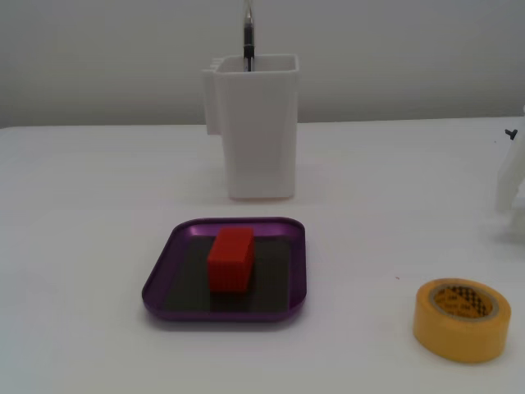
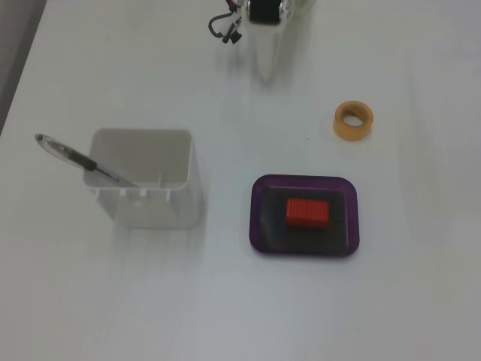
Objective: Remove the cube from the box.
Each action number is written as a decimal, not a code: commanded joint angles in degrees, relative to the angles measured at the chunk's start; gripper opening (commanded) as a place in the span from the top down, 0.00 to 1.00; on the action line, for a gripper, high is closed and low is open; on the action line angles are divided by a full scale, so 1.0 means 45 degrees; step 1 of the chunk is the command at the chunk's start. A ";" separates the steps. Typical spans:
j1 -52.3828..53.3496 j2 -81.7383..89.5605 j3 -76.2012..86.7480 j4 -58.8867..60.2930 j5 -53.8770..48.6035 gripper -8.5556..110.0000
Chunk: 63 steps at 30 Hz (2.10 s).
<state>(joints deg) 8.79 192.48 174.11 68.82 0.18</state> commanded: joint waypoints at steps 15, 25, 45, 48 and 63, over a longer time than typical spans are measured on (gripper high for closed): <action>-0.0215 0.0625 0.0137 -0.0156 -0.0078 0.92; -0.0098 0.0625 -0.0059 -0.0176 -0.0117 0.92; -0.0176 -0.0508 -0.4785 -0.1074 -0.0703 0.91; -0.0176 -0.2578 -0.5176 -0.1309 -0.1309 0.89; -0.3164 -1.7031 -1.6016 -0.1230 -0.0117 0.78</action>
<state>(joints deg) -2.72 125.16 113.38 63.46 -3.08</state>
